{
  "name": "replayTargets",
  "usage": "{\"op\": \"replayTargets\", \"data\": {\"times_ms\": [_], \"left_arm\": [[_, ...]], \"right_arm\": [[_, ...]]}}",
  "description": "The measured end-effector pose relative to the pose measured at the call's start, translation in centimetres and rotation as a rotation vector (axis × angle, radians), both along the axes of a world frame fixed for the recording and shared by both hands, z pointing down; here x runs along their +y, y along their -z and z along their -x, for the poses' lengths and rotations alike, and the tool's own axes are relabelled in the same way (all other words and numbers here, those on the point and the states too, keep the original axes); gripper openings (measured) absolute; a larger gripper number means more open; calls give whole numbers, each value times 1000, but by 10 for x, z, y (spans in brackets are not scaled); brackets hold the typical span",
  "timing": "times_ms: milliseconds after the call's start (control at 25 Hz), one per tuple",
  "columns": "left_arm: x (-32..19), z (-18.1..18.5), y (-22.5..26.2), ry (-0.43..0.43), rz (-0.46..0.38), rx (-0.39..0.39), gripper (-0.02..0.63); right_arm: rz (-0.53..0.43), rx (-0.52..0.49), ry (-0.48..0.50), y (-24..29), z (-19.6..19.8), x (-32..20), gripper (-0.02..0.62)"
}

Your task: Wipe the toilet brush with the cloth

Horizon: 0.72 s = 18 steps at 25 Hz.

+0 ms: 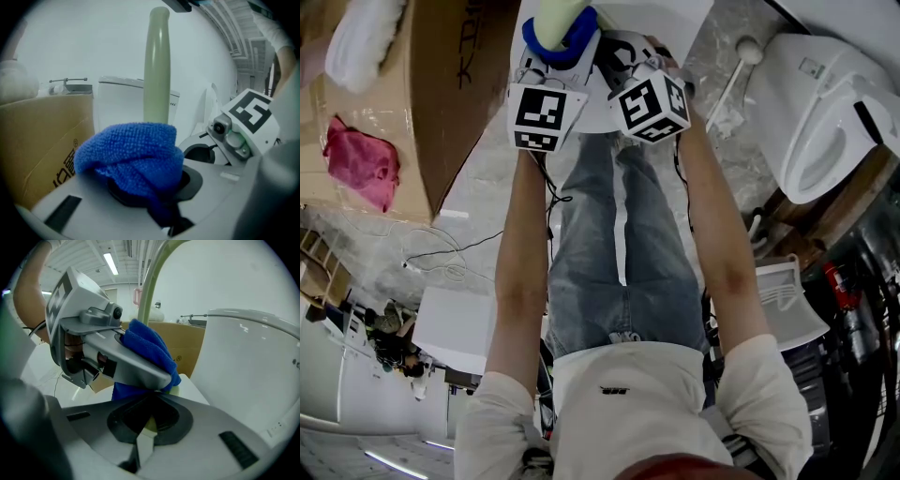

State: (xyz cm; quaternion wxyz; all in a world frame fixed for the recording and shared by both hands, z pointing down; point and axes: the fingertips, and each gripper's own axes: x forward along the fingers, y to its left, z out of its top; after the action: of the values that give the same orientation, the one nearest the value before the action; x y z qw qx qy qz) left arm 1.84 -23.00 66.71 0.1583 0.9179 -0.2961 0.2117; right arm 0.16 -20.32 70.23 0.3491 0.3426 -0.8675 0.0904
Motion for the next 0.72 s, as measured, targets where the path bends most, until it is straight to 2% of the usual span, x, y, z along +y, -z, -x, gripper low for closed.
{"op": "replayTargets", "data": {"times_ms": [360, 720], "left_arm": [[-5, 8, 56, -11, -70, -2, 81], [-17, 9, 131, 10, -178, 65, 81]], "right_arm": [[11, 10, -2, 0, 1, 0, -6], [25, 19, 0, 0, 2, 1, -6]]}}
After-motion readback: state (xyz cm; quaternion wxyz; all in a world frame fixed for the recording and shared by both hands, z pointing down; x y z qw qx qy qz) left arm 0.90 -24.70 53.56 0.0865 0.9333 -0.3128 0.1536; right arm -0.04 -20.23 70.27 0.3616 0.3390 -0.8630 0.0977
